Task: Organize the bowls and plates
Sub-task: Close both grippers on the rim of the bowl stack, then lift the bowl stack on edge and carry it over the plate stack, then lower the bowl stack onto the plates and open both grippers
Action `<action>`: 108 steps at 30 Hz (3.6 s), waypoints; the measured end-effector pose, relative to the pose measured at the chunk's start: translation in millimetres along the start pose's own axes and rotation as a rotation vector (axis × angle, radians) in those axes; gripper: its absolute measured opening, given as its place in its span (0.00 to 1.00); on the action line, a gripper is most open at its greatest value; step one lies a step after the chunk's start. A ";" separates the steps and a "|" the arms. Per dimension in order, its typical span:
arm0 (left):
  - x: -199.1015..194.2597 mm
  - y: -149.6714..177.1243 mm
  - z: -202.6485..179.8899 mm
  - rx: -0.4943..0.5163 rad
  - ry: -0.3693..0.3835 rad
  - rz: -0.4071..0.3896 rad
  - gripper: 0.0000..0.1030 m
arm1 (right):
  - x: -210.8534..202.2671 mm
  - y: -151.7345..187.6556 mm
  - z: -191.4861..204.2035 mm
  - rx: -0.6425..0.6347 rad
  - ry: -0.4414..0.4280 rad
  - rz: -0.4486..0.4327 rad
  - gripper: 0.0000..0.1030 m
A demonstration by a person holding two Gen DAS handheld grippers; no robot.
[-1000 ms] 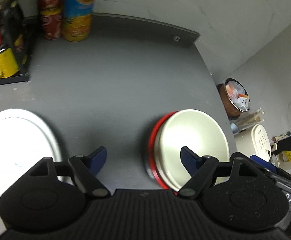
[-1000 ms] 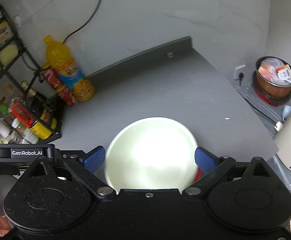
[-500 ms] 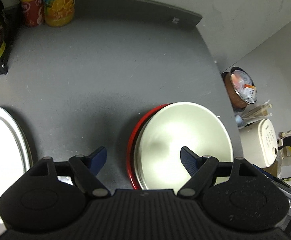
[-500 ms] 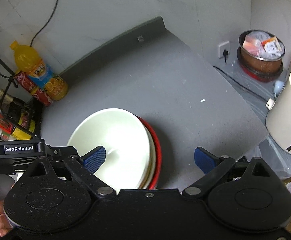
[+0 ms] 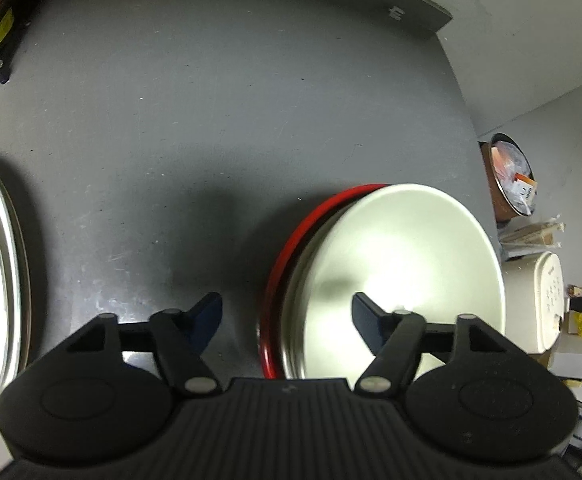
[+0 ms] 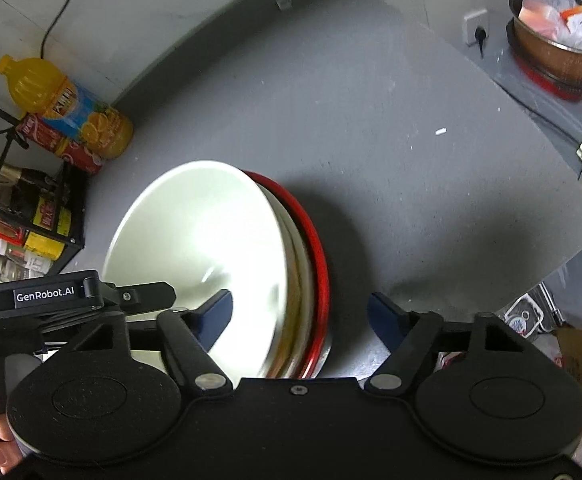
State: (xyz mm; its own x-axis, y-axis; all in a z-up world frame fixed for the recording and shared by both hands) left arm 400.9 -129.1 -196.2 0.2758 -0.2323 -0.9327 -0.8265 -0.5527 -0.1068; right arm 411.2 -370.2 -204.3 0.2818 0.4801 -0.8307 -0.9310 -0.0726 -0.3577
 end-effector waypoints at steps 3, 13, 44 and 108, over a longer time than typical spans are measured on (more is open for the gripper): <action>7.8 -0.7 2.9 -0.038 0.024 0.042 0.41 | 6.6 0.8 -1.9 0.000 -0.017 0.028 0.58; 16.8 -4.1 12.1 -0.098 0.030 0.067 0.27 | 14.7 0.0 -3.9 -0.033 -0.010 0.066 0.32; -45.8 -25.9 80.1 -0.208 0.068 -0.085 0.26 | 23.7 -25.2 82.7 -0.250 -0.115 0.002 0.30; -125.7 -7.7 310.9 -0.477 0.041 -0.191 0.26 | 88.2 39.1 271.5 -0.367 -0.180 0.156 0.31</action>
State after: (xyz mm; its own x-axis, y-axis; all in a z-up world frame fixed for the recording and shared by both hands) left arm 220.0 153.2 -185.1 0.4270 -0.1177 -0.8966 -0.4461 -0.8899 -0.0956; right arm 336.6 -93.3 -175.7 0.0687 0.5809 -0.8110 -0.8057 -0.4471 -0.3885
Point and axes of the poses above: each gripper's, at about its wrist camera, not at the fingertips, and x roughly the way its jaws point, z to its left, y to its underside, the point moved 1 cm from there along x, roughly the way its jaws point, and after that the axes turned 8 degrees about -x, right-handed, at the moved point
